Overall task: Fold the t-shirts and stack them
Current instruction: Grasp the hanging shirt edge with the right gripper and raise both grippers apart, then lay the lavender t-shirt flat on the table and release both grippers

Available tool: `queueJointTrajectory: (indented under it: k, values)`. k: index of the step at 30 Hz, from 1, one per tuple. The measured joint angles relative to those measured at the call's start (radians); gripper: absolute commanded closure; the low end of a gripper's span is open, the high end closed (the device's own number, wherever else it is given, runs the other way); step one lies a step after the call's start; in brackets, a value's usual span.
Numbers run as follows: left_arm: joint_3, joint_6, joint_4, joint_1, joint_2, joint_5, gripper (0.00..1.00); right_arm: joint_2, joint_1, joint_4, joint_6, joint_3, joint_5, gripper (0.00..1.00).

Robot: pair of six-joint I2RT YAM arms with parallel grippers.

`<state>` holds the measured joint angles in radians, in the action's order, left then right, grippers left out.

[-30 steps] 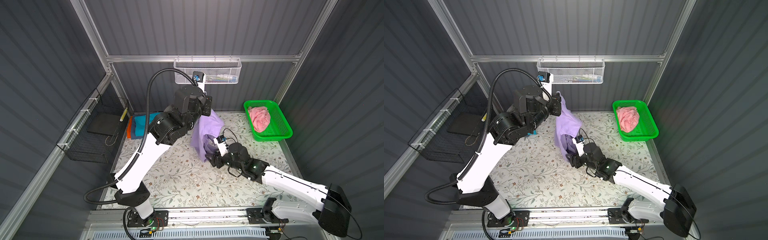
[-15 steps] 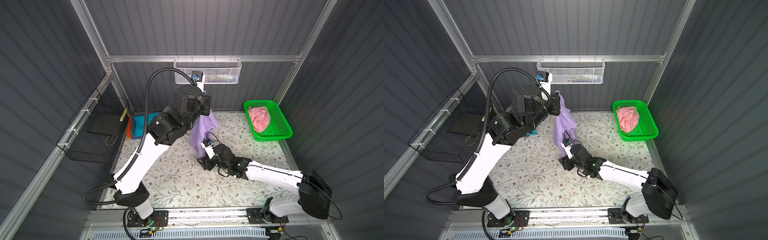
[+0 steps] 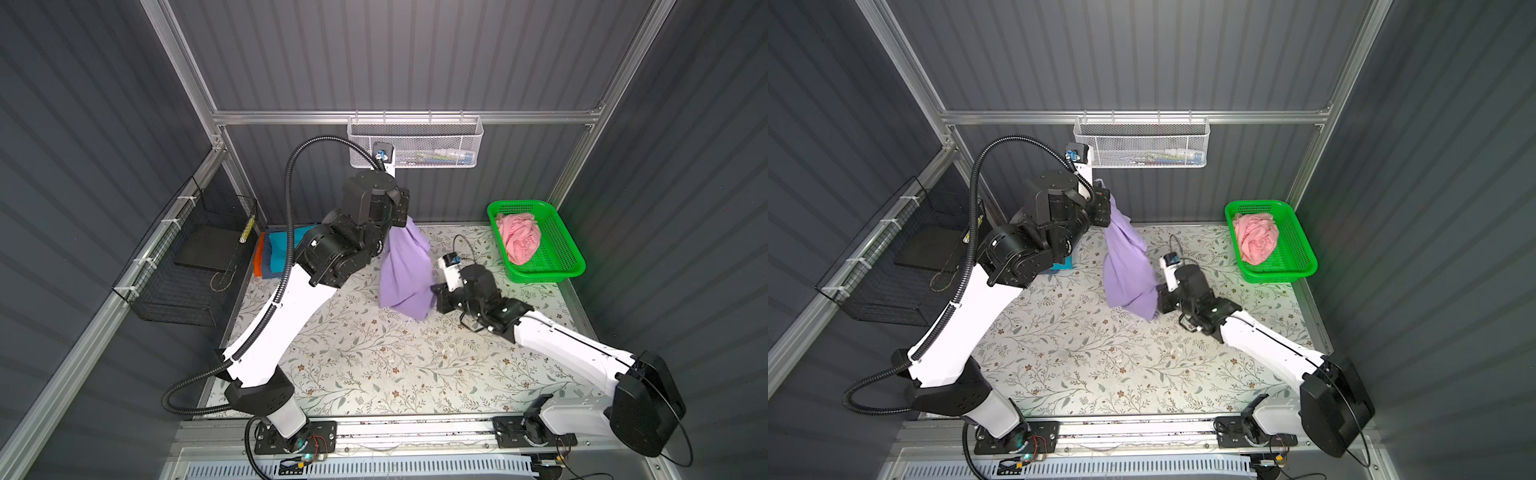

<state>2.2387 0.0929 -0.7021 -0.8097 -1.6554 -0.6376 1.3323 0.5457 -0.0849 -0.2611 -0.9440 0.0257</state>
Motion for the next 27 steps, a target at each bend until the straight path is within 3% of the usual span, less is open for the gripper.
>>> queueJointTrajectory:
  k: [3, 8, 12, 15, 18, 23, 27]
  values:
    - [0.028, 0.024, -0.003, 0.116, -0.047, 0.066, 1.00, 0.143, -0.139, -0.126, 0.012, -0.302, -0.029, 1.00]
    - [0.290, 0.073, -0.045, 0.324, -0.269, 0.241, 1.00, 0.357, -0.207, -0.234, 0.056, -0.830, -0.072, 1.00]
    - [0.296, 0.087, -0.037, 0.414, -0.312, 0.347, 1.00, 0.368, -0.198, -0.252, 0.097, -0.998, -0.093, 1.00]
    - [0.153, 0.095, 0.016, 0.429, -0.233, 0.407, 1.00, 0.257, -0.179, -0.217, 0.133, -0.890, -0.137, 1.00]
    - [-0.028, 0.100, 0.068, 0.420, -0.113, 0.454, 1.00, 0.071, -0.145, -0.146, 0.160, -0.626, -0.193, 1.00]
    - [-0.548, 0.151, 0.199, 0.409, 0.191, 0.507, 1.00, -0.206, -0.058, -0.075, 0.129, -0.129, -0.245, 1.00]
    - [-0.971, 0.237, 0.251, 0.410, 0.378, 0.520, 1.00, -0.351, 0.033, -0.087, 0.011, 0.224, -0.266, 1.00]
